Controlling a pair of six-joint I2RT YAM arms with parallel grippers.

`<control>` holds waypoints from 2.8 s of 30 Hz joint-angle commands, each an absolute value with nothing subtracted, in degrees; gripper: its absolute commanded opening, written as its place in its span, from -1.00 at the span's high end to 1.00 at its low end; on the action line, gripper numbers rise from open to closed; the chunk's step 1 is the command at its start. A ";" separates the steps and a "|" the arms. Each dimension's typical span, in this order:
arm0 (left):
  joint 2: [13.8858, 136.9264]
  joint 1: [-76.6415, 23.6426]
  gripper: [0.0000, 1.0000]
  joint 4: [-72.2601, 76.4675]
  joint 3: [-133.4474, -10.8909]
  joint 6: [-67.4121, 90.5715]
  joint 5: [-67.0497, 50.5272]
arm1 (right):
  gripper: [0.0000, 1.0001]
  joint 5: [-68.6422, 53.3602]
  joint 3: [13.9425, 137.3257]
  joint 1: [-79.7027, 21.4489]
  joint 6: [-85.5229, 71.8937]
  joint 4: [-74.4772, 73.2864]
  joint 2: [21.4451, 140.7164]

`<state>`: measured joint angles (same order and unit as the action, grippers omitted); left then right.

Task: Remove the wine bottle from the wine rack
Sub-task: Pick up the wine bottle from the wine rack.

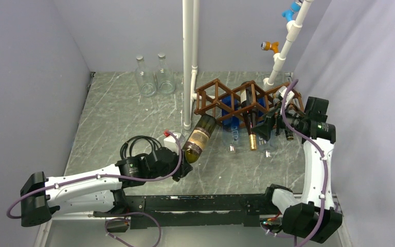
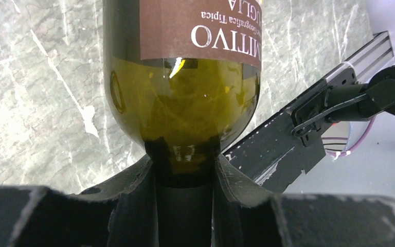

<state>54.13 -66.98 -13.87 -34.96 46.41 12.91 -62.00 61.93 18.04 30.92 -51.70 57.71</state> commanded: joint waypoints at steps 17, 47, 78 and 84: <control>52.42 -67.76 1.00 -15.83 -41.32 42.39 10.52 | -0.90 -59.68 73.56 -5.47 56.38 -64.02 63.41; 55.75 -60.34 1.00 -21.21 -46.22 49.81 -4.93 | -0.99 -45.87 76.58 -37.45 84.33 -62.44 80.30; 55.33 -49.09 1.00 -13.28 -41.95 56.37 -25.78 | -0.85 -31.29 65.35 -49.55 75.51 -41.81 84.21; 55.34 -48.70 1.00 -12.14 -41.59 56.90 -27.22 | -0.84 -31.34 63.22 -49.66 74.23 -38.30 84.40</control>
<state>57.47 -49.30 -23.11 -40.40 56.95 -24.56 -31.31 64.25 -49.28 76.01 -41.47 85.62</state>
